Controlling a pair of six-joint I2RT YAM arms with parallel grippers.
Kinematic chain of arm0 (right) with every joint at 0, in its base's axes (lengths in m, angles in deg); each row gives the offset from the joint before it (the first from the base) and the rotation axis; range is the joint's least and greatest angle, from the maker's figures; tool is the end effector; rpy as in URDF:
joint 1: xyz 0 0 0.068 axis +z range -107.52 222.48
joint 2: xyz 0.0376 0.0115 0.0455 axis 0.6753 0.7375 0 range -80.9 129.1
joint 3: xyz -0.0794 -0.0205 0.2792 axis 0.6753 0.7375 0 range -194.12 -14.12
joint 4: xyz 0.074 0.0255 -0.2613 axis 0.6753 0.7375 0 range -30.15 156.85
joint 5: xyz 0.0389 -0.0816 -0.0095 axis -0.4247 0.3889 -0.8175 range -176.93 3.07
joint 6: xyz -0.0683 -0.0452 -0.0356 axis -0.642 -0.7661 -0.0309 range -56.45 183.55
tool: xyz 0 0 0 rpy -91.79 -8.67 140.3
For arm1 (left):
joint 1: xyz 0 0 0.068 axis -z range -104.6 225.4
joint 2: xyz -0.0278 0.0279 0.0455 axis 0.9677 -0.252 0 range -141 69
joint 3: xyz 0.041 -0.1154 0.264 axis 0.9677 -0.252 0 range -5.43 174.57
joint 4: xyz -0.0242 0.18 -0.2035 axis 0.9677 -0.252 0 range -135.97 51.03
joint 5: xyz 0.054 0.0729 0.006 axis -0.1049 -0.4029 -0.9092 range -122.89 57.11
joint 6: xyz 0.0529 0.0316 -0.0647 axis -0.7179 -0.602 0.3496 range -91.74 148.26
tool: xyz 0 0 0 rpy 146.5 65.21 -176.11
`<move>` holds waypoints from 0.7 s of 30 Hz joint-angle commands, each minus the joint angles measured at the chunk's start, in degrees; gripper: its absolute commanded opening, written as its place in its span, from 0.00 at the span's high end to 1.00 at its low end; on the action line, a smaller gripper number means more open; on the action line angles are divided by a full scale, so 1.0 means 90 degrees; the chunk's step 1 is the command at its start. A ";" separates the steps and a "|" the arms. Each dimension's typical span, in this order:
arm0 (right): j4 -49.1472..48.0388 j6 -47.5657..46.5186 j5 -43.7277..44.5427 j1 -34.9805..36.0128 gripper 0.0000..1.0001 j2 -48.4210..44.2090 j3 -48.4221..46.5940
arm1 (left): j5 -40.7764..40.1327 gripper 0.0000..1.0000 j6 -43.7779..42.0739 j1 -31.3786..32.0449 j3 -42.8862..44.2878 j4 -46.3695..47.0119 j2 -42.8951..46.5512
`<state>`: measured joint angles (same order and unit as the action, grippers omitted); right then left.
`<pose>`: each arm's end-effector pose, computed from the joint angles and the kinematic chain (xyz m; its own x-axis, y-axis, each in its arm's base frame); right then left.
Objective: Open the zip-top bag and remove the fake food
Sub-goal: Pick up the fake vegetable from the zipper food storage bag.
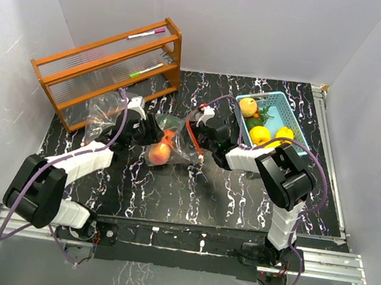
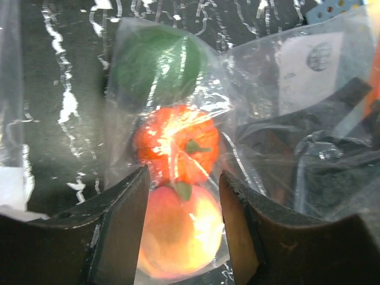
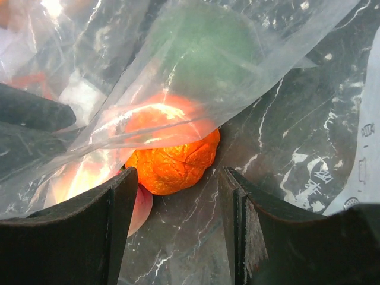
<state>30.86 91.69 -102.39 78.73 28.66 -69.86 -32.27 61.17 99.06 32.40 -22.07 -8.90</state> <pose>0.3516 0.2842 0.1446 -0.6594 0.0801 -0.7475 -0.5150 0.6762 0.5268 0.3086 -0.1360 0.2099 -0.5256 -0.3628 -0.7695 0.1486 0.8514 -0.5030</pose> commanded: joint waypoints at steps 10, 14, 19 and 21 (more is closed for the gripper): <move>-0.0607 0.0195 -0.0128 0.0005 0.43 0.0126 -0.0362 | -0.1155 0.75 0.0265 -0.0070 0.0140 -0.0330 -0.0900; -0.0554 0.0121 -0.0030 0.0002 0.43 0.0014 -0.0294 | -0.1201 0.96 0.0173 -0.0070 0.0660 -0.0524 -0.1795; -0.0421 -0.0041 -0.0006 -0.0002 0.29 0.0047 -0.0392 | -0.0683 1.00 0.0019 -0.0070 0.1031 -0.0271 -0.2444; -0.0296 -0.0100 -0.0014 0.0005 0.24 0.0152 -0.0530 | -0.0405 1.00 0.0005 -0.0061 0.1080 -0.0149 -0.2558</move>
<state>29.68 92.59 -102.87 78.73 29.95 -71.02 -40.37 62.52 98.65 40.79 -23.55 -29.71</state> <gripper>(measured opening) 0.723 0.007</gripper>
